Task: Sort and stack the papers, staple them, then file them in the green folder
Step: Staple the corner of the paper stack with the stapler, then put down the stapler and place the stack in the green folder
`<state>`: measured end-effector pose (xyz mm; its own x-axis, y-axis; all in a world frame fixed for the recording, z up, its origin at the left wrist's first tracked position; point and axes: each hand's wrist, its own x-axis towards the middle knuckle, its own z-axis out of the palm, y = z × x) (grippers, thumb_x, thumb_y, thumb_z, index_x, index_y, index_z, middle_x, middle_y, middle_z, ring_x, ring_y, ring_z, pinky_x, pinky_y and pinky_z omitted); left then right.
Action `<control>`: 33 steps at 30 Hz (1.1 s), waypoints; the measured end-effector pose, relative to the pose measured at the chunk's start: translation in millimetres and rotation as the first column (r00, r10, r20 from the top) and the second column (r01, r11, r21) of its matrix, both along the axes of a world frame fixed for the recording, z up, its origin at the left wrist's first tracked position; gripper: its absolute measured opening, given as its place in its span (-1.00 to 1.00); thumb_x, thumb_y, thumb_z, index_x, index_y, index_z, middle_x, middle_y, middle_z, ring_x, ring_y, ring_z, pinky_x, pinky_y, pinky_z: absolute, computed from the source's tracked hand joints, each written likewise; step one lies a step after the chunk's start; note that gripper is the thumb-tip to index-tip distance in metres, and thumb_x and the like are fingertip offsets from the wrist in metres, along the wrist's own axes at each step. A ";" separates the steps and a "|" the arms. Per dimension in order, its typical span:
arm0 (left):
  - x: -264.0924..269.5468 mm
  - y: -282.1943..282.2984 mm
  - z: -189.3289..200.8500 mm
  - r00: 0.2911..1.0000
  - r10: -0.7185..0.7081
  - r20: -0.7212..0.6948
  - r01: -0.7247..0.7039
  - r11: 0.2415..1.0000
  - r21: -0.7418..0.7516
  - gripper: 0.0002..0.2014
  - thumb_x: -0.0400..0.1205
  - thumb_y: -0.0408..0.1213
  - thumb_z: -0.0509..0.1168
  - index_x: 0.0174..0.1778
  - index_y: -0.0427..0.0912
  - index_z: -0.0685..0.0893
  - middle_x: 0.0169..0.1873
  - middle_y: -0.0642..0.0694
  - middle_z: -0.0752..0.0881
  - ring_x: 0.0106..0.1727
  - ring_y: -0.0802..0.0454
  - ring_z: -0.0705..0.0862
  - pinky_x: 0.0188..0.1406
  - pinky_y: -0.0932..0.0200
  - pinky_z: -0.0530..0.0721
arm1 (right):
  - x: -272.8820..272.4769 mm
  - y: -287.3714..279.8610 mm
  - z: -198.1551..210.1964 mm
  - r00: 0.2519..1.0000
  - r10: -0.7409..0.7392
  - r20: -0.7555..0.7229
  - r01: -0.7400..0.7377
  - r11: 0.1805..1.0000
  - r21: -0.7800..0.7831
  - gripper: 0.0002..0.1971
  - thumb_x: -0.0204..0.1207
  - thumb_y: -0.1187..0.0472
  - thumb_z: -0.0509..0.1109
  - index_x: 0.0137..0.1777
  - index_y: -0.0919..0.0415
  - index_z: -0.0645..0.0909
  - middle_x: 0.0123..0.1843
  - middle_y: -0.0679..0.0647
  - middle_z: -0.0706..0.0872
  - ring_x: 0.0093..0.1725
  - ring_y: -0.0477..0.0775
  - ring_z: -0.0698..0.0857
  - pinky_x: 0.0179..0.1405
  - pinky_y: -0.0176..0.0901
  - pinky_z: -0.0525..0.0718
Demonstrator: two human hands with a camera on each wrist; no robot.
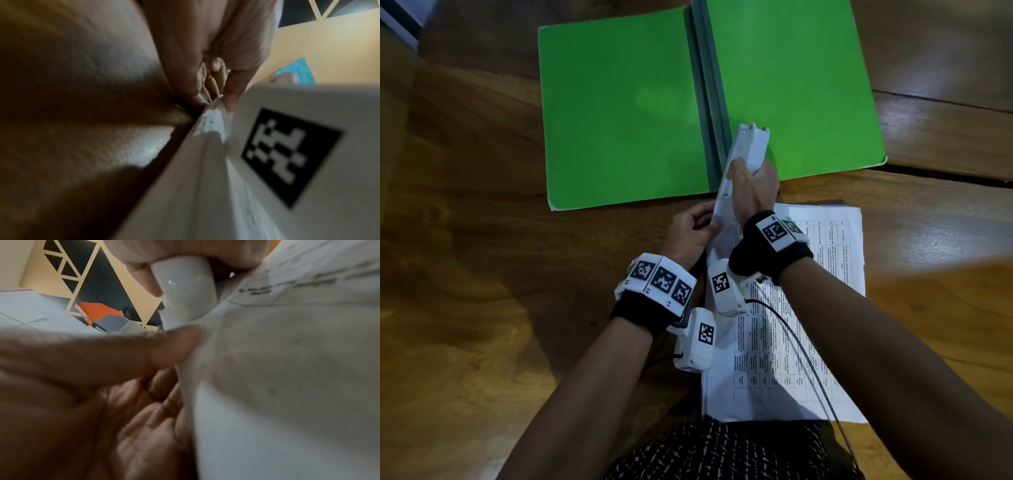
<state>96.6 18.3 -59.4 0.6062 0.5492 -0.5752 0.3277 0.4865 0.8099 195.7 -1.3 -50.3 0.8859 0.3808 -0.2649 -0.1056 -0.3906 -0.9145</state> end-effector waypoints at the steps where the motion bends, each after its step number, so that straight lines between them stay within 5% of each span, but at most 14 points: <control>1: 0.1 -0.1 0.2 1.000 -0.003 -0.004 0.003 1.000 0.012 -0.66 0.61 -0.61 0.21 0.32 -0.44 0.55 0.28 -0.41 0.64 0.18 -0.10 0.61 0.32 -0.18 0.56 | 0.8 -1.6 1.7 1.000 0.014 -0.001 -0.015 1.000 -0.012 -0.68 0.49 0.35 0.26 -0.44 0.07 0.31 -0.42 -0.07 0.42 -0.45 -0.14 0.43 -0.64 -0.50 0.46; 3: 0.8 0.2 0.1 1.000 -0.004 -0.005 0.004 1.000 0.030 -0.67 0.60 -0.61 0.22 0.29 -0.43 0.56 0.27 -0.41 0.65 0.19 -0.11 0.61 0.31 -0.19 0.59 | 2.2 -6.4 6.8 0.999 0.047 -0.005 -0.048 0.999 -0.015 -0.69 0.50 0.34 0.25 -0.42 0.07 0.31 -0.41 -0.08 0.42 -0.44 -0.16 0.43 -0.65 -0.57 0.45; 6: 4.0 -0.7 0.4 0.998 -0.052 -0.018 0.054 0.996 0.072 -0.61 0.55 -0.71 0.19 0.28 -0.43 0.57 0.25 -0.41 0.66 0.15 -0.10 0.62 0.24 -0.15 0.61 | 7.0 -16.5 15.4 1.000 0.002 -0.008 -0.002 1.000 0.027 -0.79 0.53 0.36 0.21 -0.31 0.12 0.39 -0.34 -0.07 0.45 -0.37 -0.17 0.48 -0.48 -0.39 0.53; 8: 6.3 -1.4 1.1 0.996 -0.072 -0.045 0.076 0.993 0.092 -0.54 0.52 -0.77 0.15 0.32 -0.42 0.56 0.27 -0.40 0.65 0.17 -0.09 0.63 0.29 -0.16 0.60 | 14.7 -24.1 23.3 0.993 -0.106 -0.051 0.111 0.988 0.109 -0.90 0.51 0.38 0.21 -0.02 0.31 0.52 -0.25 -0.05 0.49 -0.28 -0.18 0.51 -0.41 -0.38 0.56; 9: 8.0 -1.0 0.5 0.995 -0.072 -0.069 0.079 0.992 0.102 -0.53 0.51 -0.78 0.14 0.33 -0.41 0.55 0.28 -0.40 0.64 0.19 -0.11 0.63 0.33 -0.17 0.60 | 20.5 -27.8 28.2 0.985 -0.161 -0.060 0.168 0.977 0.133 -0.81 0.51 0.39 0.22 0.11 0.37 0.49 -0.21 -0.03 0.51 -0.24 -0.18 0.52 -0.39 -0.40 0.59; 13: 22.8 -3.5 4.0 0.983 -0.091 -0.162 0.115 0.983 0.144 -0.63 0.57 -0.57 0.27 0.31 -0.36 0.58 0.20 -0.25 0.69 0.23 -0.18 0.65 0.31 -0.15 0.61 | 52.7 -49.1 49.1 0.962 -0.262 -0.083 0.272 0.950 0.151 -0.87 0.50 0.40 0.21 0.01 0.27 0.38 -0.26 -0.04 0.48 -0.24 -0.09 0.52 -0.37 -0.31 0.53; 15: 33.3 -7.1 5.0 0.978 -0.072 -0.194 0.107 0.979 0.176 -0.74 0.62 -0.41 0.27 0.23 -0.32 0.63 0.01 -0.16 0.68 0.04 -0.08 0.66 0.14 0.05 0.64 | 76.6 -62.9 49.5 0.952 -0.294 -0.085 0.301 0.950 0.083 -0.79 0.45 0.34 0.25 0.07 0.27 0.38 -0.18 0.03 0.55 -0.13 0.06 0.56 -0.21 -0.21 0.54; 18: 47.7 -15.0 3.0 0.969 -0.001 -0.247 0.061 0.971 0.232 -0.86 0.65 -0.28 0.25 -0.01 -0.20 0.71 -0.20 -0.14 0.69 -0.17 -0.04 0.63 -0.04 0.08 0.64 | 109.3 -87.6 48.0 0.949 -0.295 -0.113 0.284 0.953 -0.105 -0.54 0.37 0.23 0.29 0.28 0.36 0.39 0.14 0.25 0.65 0.09 0.25 0.64 0.16 0.05 0.63; 21: 62.1 -26.6 0.8 0.957 0.004 -0.291 0.079 0.959 0.271 -0.78 0.64 -0.25 0.25 -0.35 -0.06 0.58 -0.48 0.01 0.52 -0.46 0.10 0.43 -0.35 0.23 0.43 | 139.9 -113.2 42.8 0.965 -0.259 -0.047 0.232 0.921 -0.312 -0.57 0.52 0.23 0.24 0.37 0.37 0.39 0.36 0.32 0.59 0.31 0.30 0.60 0.20 0.01 0.57; 24: 75.8 -39.5 1.5 0.948 -0.004 -0.319 0.099 0.954 0.282 -0.82 0.65 -0.29 0.23 -0.29 -0.16 0.54 -0.48 -0.07 0.48 -0.51 0.11 0.34 -0.50 0.27 0.28 | 164.7 -132.8 37.8 0.980 -0.190 0.052 0.188 0.826 -0.532 -0.57 0.59 0.20 0.24 0.38 0.43 0.43 0.43 0.34 0.55 0.42 0.30 0.53 0.32 0.00 0.53; 29: 87.0 -48.5 -2.6 0.926 0.076 -0.370 0.038 0.956 0.291 -0.72 0.63 -0.26 0.24 -0.43 -0.10 0.53 -0.22 -0.15 0.62 -0.18 -0.05 0.58 -0.13 0.16 0.52 | 183.1 -137.8 31.5 0.995 -0.059 0.076 0.094 0.756 -0.648 -0.58 0.58 0.19 0.29 0.34 0.47 0.46 0.39 0.35 0.59 0.36 0.28 0.59 0.25 -0.01 0.58; 33: 85.7 -50.9 -2.7 0.925 0.081 -0.372 0.032 0.957 0.287 -0.80 0.63 -0.23 0.23 -0.33 -0.10 0.58 -0.21 -0.15 0.66 -0.16 -0.07 0.62 -0.09 0.11 0.58 | 187.1 -133.8 28.0 0.997 -0.040 0.061 0.070 0.750 -0.658 -0.57 0.57 0.14 0.30 0.33 0.43 0.47 0.36 0.34 0.61 0.34 0.30 0.61 0.25 0.03 0.59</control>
<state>182.3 -32.6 -62.1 0.3599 0.7342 -0.5756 0.6259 0.2676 0.7326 382.8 -135.0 -22.3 0.9156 0.0754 -0.3950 -0.1147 -0.8924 -0.4363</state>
